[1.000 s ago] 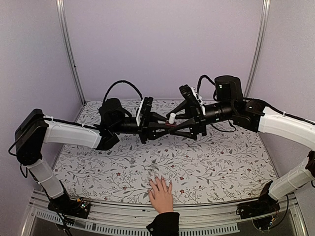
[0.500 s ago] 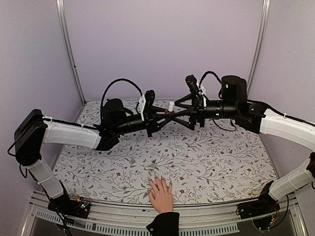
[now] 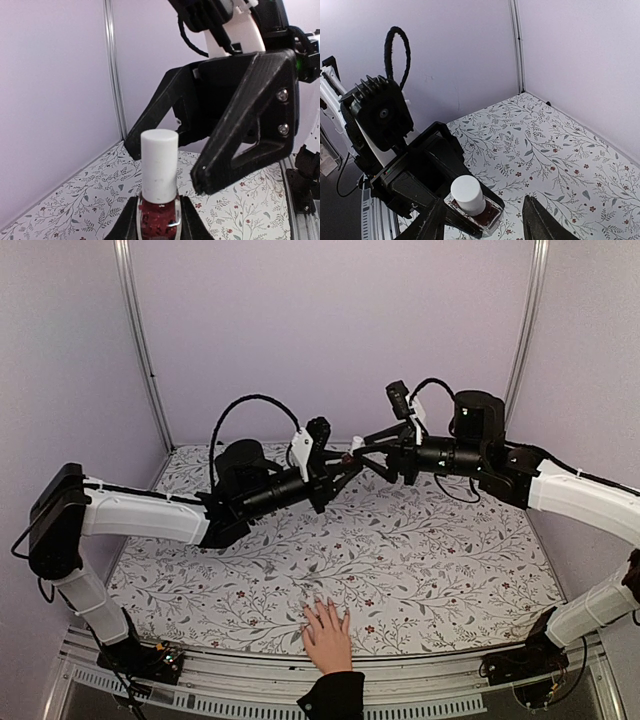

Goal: Paint the nails
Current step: Unscrew the nail polish bottle.

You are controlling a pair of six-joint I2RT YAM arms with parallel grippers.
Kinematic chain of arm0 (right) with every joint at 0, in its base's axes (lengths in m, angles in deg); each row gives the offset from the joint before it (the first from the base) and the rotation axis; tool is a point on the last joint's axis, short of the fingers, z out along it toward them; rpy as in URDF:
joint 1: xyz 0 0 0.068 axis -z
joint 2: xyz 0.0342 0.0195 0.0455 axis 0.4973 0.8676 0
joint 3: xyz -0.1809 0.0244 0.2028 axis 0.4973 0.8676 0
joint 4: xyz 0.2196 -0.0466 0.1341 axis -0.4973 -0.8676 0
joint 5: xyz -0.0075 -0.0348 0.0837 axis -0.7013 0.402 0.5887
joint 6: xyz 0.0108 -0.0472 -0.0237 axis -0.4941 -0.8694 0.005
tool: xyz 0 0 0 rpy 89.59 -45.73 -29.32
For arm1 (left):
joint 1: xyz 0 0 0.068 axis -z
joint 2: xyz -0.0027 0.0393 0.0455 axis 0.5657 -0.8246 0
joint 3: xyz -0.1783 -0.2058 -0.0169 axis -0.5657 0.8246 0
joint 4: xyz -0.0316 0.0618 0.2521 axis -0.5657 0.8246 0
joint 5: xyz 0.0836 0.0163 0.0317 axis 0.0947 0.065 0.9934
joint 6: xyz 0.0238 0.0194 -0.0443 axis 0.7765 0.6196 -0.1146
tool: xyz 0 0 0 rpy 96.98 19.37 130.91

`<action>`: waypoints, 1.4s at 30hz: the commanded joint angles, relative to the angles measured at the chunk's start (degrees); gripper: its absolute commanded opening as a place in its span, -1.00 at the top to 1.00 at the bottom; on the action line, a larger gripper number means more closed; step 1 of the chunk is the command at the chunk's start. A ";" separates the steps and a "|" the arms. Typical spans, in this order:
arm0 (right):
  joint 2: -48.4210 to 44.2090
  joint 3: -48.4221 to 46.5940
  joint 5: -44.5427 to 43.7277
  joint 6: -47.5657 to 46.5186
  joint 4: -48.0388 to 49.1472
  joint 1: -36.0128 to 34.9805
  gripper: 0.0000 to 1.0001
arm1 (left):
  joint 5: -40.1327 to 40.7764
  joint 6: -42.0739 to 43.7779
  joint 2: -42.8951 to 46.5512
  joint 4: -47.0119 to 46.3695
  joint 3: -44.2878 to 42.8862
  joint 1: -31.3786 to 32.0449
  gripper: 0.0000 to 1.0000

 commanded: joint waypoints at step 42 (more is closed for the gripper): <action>1.98 -3.08 13.67 -10.58 -6.48 -0.04 1.00 | -32.37 0.10 -0.73 -1.28 -2.51 -2.03 1.00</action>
